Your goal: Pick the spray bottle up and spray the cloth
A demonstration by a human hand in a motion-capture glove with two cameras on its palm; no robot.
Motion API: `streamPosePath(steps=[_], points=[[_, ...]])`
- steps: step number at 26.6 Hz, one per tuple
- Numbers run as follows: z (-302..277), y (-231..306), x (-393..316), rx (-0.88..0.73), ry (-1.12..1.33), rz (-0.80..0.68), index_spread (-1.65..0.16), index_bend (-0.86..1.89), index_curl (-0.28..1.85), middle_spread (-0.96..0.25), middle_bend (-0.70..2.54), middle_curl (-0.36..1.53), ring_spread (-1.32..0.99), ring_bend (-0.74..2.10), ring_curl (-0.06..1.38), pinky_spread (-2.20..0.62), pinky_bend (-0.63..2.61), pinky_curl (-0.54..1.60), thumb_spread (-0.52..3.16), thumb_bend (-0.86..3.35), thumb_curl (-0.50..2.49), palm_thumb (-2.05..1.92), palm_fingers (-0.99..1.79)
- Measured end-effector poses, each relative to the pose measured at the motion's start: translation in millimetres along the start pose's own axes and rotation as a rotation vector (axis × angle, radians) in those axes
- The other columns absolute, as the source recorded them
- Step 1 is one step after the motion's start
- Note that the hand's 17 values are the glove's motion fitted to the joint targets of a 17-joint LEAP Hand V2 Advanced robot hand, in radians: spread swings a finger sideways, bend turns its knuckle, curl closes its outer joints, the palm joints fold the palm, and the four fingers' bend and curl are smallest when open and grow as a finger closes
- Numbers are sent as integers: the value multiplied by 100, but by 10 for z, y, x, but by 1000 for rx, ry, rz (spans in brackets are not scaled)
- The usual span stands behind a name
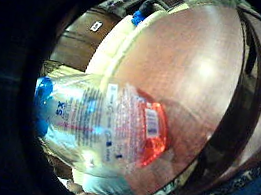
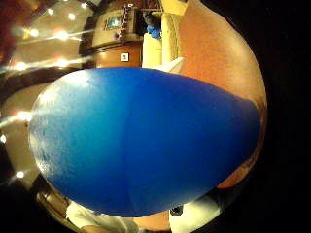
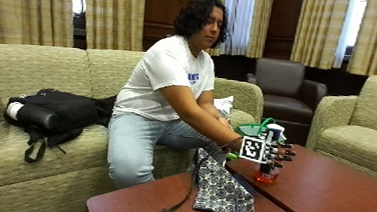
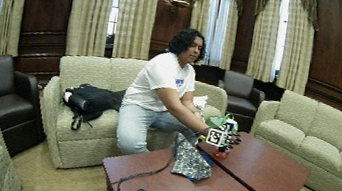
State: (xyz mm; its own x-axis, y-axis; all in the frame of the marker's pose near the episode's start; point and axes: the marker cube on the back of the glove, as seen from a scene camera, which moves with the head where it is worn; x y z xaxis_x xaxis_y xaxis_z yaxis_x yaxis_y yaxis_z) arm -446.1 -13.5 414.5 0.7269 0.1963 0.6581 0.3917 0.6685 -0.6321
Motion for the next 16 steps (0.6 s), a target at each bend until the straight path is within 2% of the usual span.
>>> streamPosePath(steps=[3, 7, 16], points=[[-43, 155, -6, -82, 10, 5, -42, 6, 30, -17, 26, 37, -22, 36, 33, 14, 34, 34, 81, -4, 46, 47, 12], [-102, 61, -9, 27, 61, 6, -42, 6, 26, -17, 27, 37, -22, 37, 33, 16, 36, 34, 82, -4, 44, 47, 9], [-401, 232, -84, 38, 206, 18, -43, 10, 22, -16, 28, 37, -22, 39, 33, 16, 38, 35, 82, -4, 41, 46, 5]])
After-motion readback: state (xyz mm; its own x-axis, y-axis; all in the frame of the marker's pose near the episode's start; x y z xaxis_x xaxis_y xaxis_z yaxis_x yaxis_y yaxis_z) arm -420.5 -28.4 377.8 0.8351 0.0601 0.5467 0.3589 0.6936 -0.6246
